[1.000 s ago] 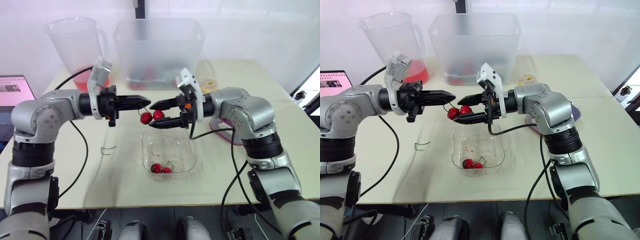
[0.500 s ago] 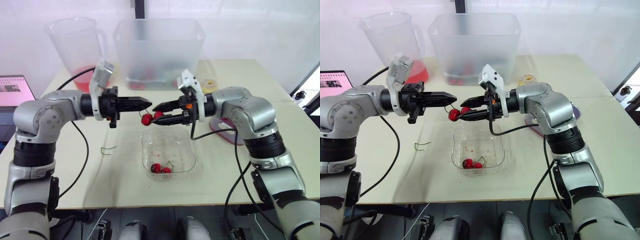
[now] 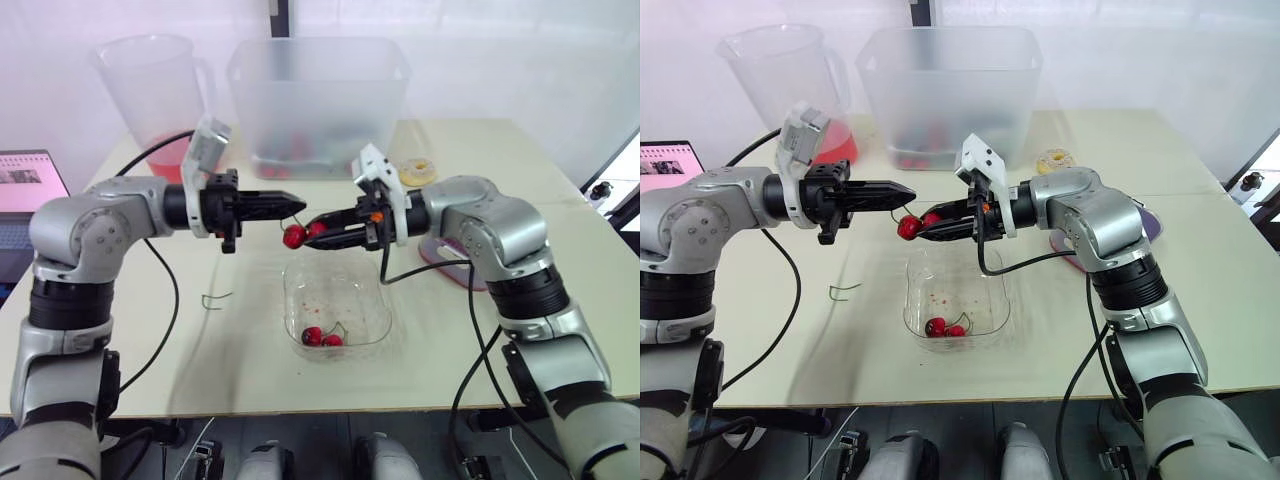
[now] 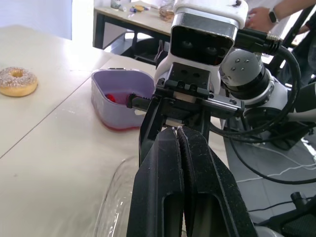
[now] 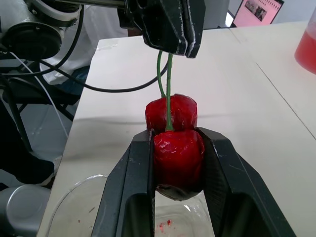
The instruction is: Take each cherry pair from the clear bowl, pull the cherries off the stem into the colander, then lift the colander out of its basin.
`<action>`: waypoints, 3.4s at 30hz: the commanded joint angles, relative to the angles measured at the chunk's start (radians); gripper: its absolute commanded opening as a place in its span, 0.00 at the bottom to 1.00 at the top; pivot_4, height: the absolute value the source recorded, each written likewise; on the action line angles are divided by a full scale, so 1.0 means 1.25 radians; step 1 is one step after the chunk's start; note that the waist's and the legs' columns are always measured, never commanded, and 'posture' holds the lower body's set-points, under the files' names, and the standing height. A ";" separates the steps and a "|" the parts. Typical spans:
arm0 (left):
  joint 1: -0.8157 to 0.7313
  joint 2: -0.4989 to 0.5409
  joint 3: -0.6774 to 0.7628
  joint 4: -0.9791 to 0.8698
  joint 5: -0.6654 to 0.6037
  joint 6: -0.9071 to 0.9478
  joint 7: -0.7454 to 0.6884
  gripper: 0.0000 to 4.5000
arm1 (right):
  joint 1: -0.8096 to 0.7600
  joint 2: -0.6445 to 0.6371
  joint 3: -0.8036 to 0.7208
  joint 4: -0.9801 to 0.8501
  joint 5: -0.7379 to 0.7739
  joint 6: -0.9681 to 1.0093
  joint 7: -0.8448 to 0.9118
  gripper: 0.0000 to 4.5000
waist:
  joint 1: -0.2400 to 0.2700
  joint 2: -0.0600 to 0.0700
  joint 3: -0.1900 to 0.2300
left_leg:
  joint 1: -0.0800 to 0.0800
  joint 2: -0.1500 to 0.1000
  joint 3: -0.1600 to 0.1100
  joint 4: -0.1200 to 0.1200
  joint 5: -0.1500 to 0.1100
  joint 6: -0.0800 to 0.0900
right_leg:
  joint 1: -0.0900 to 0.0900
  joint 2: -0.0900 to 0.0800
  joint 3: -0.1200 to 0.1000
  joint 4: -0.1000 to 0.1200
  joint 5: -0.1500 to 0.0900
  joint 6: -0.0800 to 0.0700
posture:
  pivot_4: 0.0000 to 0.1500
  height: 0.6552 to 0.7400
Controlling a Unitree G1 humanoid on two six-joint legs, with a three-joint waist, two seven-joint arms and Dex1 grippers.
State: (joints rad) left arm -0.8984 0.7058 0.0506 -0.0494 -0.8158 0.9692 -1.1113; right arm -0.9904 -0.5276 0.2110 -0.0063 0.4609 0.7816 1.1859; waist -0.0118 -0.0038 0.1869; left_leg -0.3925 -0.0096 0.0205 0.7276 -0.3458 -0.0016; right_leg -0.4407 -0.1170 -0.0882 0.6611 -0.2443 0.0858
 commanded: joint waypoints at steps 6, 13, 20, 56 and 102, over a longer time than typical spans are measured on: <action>-0.028 0.003 0.013 0.007 0.005 -0.024 -0.013 0.00 | 0.034 -0.050 -0.022 -0.032 0.015 0.025 -0.006 0.18 | 0.001 0.000 0.000 | 0.000 0.000 0.000 0.000 0.000 0.000 | 0.000 0.000 0.000 0.000 0.000 0.000 | 1.00 0.37; -0.032 0.000 0.019 0.027 0.010 -0.044 -0.011 0.00 | 0.096 -0.102 -0.049 -0.049 0.037 0.071 -0.015 0.18 | 0.001 0.000 0.000 | 0.000 0.000 0.000 0.000 0.000 0.000 | 0.000 0.000 0.000 0.000 0.000 0.000 | 1.00 0.37; -0.029 -0.004 0.042 0.031 0.003 -0.039 0.009 0.00 | 0.094 -0.158 -0.129 -0.038 0.071 0.134 -0.039 0.18 | 0.003 0.000 0.000 | -0.001 0.000 0.000 0.000 0.000 0.000 | 0.000 0.000 0.000 0.000 0.000 0.000 | 1.00 0.37; 0.027 -0.092 0.148 -0.087 -0.179 0.010 0.279 0.00 | -0.063 -0.223 -0.162 0.059 -0.018 0.048 0.093 0.99 | -0.001 0.000 0.001 | 0.000 0.002 0.001 0.001 0.000 0.000 | 0.001 0.000 0.000 -0.005 0.000 0.000 | 1.00 0.37; -0.026 -0.113 0.104 -0.045 -0.134 -0.004 0.230 0.00 | 0.003 -0.002 -0.033 -0.129 -0.020 -0.040 -0.131 0.09 | 0.013 0.000 0.001 | 0.000 0.000 -0.001 0.002 0.000 0.000 | 0.001 0.000 -0.001 -0.003 0.000 0.000 | 1.00 0.37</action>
State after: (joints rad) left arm -0.9130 0.5553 0.1512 -0.0798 -0.9810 0.9890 -0.8247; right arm -0.9830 -0.5240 0.1834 -0.1481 0.4279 0.7346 1.0257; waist 0.0038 -0.0041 0.1883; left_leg -0.3927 -0.0100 0.0198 0.7304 -0.3459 -0.0016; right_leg -0.4389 -0.1176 -0.0892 0.6576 -0.2442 0.0860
